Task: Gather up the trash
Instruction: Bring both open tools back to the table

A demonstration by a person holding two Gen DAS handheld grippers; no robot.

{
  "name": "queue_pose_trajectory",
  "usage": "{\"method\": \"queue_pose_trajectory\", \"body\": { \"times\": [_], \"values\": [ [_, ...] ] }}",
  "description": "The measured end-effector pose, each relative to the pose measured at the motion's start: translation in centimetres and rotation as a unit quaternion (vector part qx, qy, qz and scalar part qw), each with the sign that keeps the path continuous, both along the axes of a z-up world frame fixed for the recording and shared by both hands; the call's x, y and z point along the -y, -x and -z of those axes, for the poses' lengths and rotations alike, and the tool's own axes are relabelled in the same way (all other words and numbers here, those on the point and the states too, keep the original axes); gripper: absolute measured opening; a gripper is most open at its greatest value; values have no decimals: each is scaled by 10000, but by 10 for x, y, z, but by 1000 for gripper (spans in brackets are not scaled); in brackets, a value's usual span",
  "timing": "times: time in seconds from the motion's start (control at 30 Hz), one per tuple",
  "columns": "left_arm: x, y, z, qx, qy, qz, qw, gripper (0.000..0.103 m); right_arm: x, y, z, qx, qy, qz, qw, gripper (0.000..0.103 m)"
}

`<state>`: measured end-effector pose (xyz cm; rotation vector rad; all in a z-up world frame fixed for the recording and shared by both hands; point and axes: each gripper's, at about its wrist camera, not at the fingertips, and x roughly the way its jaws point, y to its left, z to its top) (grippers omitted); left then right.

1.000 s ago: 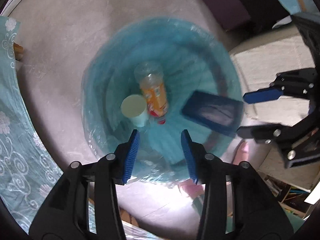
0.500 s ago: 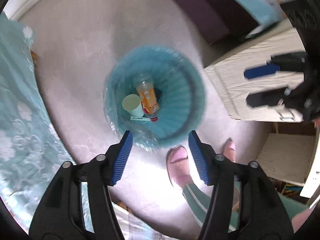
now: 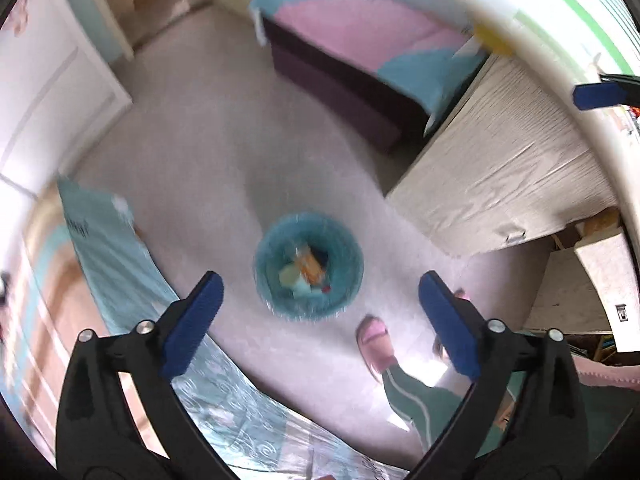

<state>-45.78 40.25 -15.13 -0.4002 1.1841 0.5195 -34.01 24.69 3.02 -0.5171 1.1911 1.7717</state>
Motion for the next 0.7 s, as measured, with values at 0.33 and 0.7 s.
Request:
{"method": "queue_pose_trajectory", "body": {
  "times": [0.33,0.7],
  "values": [
    [69,-131,-113,700,-622,1198,9884,96,136,-114,-66,135,-489,2012,9782,92],
    [188,-297,-156,993,-463,2588,9597,96,295,-223,-58,231,-143,3622,9317,92]
  ]
}}
